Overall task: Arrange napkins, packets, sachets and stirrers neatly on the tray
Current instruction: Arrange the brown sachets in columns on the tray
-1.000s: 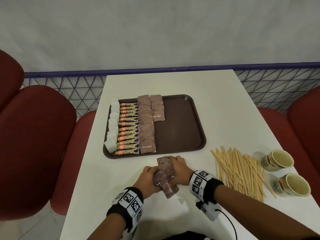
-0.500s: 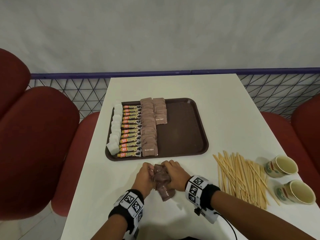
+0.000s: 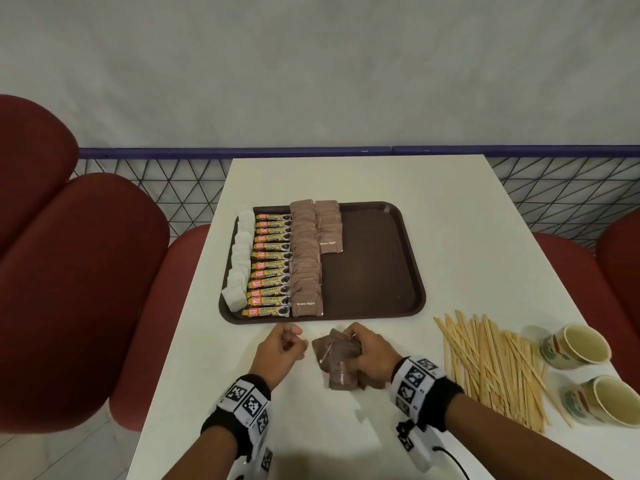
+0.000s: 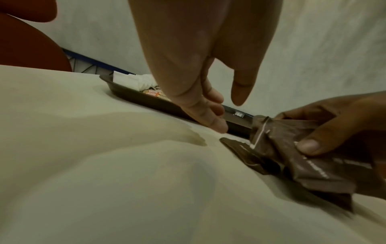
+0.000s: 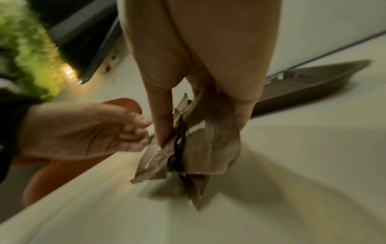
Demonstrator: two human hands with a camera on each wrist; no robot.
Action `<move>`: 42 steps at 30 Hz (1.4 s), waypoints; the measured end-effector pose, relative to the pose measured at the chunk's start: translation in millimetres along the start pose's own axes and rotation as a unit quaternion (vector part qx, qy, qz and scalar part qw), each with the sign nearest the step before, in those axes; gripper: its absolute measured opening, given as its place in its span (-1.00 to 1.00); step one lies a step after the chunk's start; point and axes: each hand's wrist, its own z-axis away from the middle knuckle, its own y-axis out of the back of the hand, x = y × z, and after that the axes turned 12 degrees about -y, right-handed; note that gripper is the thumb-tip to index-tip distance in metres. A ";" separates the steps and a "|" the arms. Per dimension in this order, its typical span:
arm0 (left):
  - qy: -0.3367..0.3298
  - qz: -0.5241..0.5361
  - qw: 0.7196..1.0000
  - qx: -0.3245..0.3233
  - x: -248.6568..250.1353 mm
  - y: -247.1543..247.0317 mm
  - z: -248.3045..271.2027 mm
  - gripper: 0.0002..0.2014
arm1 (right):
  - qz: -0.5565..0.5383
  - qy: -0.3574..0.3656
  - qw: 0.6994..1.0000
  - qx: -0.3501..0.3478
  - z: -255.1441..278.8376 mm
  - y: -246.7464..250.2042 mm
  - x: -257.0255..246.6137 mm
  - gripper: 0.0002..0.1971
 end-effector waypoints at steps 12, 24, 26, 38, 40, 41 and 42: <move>0.105 0.259 0.959 -0.037 37.9 -20.1 -23.9 -0.39 | -0.275 0.046 0.951 -0.130 -14.9 20.9 -51.2 -0.59; 0.168 0.360 0.913 -0.095 41.7 -8.3 -17.9 -0.56 | -0.167 0.125 0.976 -0.062 -22.0 7.8 -49.4 -0.57; 0.163 0.365 0.913 -0.084 41.5 -8.8 -17.9 -0.57 | -0.147 0.135 0.980 -0.026 -21.5 7.2 -48.5 -0.53; 0.098 0.296 0.950 0.005 32.4 -0.7 -20.2 -0.70 | -0.132 0.049 0.990 -0.008 -17.2 7.2 -40.2 -0.67; 0.086 0.290 0.953 0.017 33.0 -0.6 -21.2 -0.72 | -0.123 0.035 0.991 -0.034 -14.2 4.5 -40.4 -0.61; 0.082 0.287 0.954 0.020 33.1 -1.1 -21.1 -0.73 | -0.120 0.032 0.991 -0.044 -13.3 3.2 -40.5 -0.59; 0.079 0.284 0.955 0.022 33.5 -1.9 -20.8 -0.74 | -0.123 0.032 0.990 -0.053 -13.6 2.0 -40.0 -0.59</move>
